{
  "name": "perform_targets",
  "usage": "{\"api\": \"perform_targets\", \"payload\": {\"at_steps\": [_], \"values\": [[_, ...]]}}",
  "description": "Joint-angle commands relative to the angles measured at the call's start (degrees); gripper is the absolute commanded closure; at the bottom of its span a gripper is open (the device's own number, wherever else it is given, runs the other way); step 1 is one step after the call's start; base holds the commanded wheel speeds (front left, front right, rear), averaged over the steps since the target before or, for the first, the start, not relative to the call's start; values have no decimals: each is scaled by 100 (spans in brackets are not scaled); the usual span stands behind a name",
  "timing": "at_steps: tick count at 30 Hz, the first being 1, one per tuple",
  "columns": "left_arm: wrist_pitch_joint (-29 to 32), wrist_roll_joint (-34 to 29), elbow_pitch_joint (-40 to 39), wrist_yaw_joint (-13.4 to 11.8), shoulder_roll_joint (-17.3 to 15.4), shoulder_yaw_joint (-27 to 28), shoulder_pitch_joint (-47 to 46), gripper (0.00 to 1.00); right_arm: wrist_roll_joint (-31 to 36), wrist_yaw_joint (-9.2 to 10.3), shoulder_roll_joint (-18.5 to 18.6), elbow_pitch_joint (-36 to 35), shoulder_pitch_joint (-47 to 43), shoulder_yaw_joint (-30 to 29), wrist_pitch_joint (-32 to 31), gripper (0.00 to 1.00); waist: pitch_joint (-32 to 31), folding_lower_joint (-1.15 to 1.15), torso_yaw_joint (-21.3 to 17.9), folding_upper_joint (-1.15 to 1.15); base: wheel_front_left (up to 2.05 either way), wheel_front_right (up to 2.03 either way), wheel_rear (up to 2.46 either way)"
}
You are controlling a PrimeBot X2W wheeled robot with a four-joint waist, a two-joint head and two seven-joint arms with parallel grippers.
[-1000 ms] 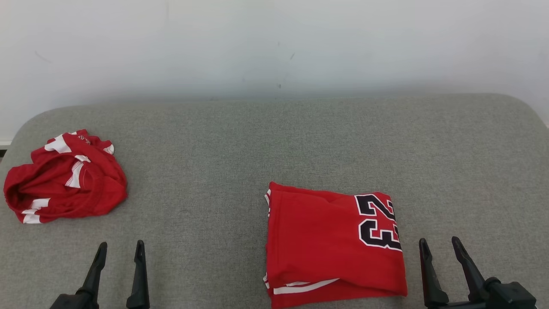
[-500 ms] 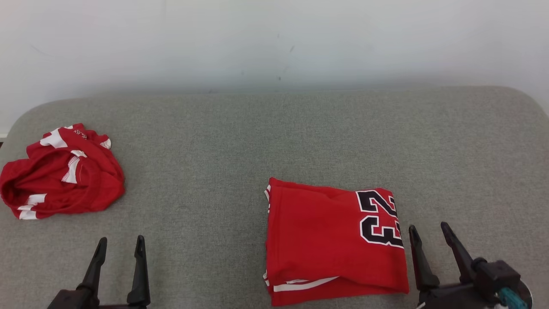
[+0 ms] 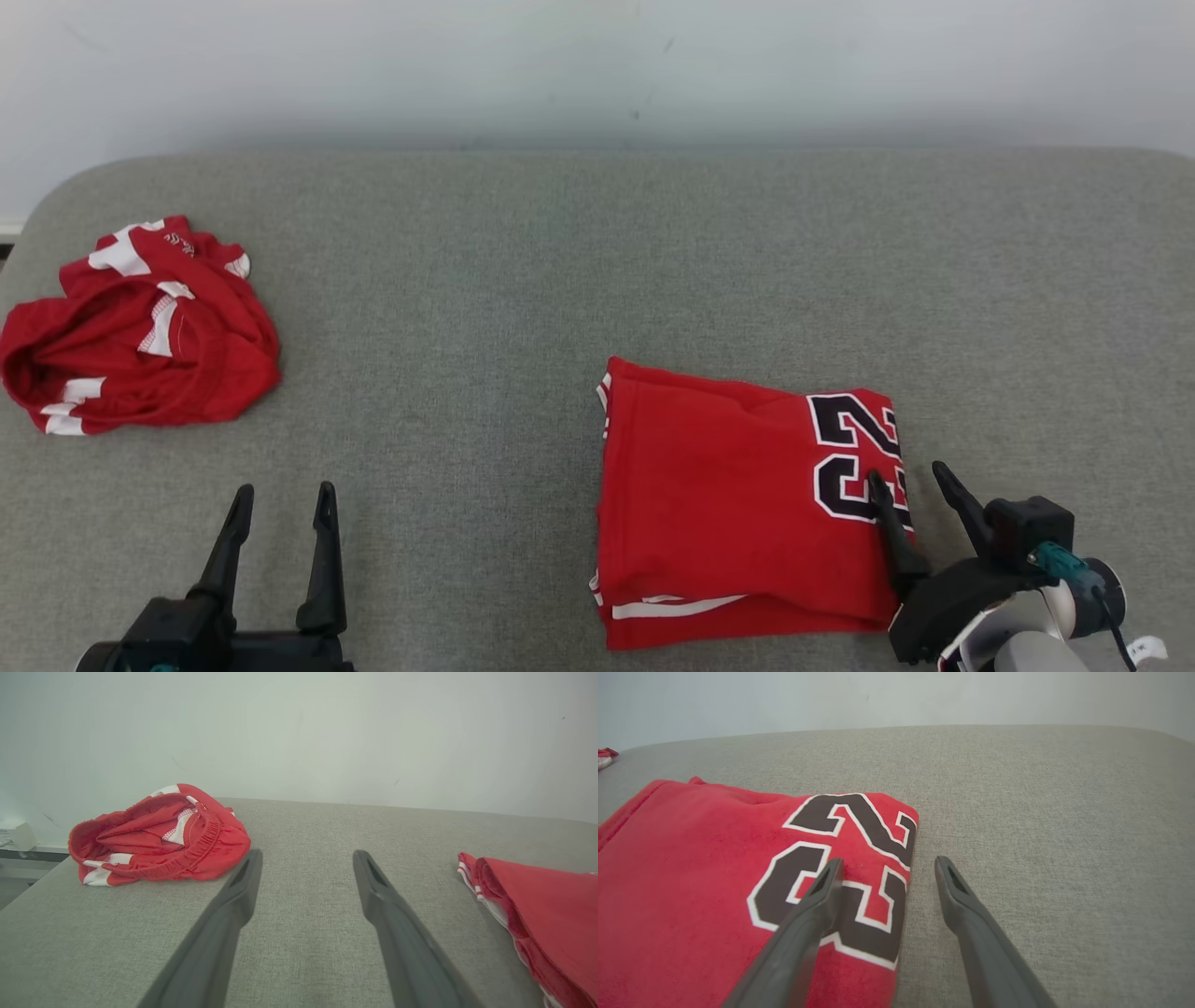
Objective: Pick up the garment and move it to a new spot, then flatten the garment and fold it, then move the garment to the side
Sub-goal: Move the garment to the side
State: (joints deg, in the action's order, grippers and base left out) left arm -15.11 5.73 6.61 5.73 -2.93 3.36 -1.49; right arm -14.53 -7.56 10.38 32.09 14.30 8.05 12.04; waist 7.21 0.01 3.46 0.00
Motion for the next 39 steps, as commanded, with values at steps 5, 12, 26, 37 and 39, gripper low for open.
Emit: {"api": "perform_targets", "payload": {"at_steps": [5, 12, 26, 37, 39], "values": [[-3, 49, 73, -50, 4, -42, -223, 0, -128, 17, -66, 615, 313, 167, 53, 0, 255, -1, 88, 0, 0, 0, 0], [-3, 102, 105, -103, 3, -54, -270, 0, -407, 16, -195, 1101, 276, 604, 30, 100, 325, -1, 3, 0, 0, 0, 0], [-3, 216, -37, -99, 4, -169, -669, 0, -682, 18, 546, 1037, 1760, 1089, 20, 100, 891, -1, -219, 0, 0, 0, 0], [-3, -4, -570, -16, -3, -229, -1338, 0, -837, 17, 1669, 1029, 3420, 1002, -119, 100, 2491, -1, -668, 0, 0, 0, 0], [-3, -75, -682, 19, -40, -230, -1453, 0, -858, 18, 1902, 1022, 3657, 987, -134, 100, 2738, -1, -811, 0, 0, 0, 0]]}}
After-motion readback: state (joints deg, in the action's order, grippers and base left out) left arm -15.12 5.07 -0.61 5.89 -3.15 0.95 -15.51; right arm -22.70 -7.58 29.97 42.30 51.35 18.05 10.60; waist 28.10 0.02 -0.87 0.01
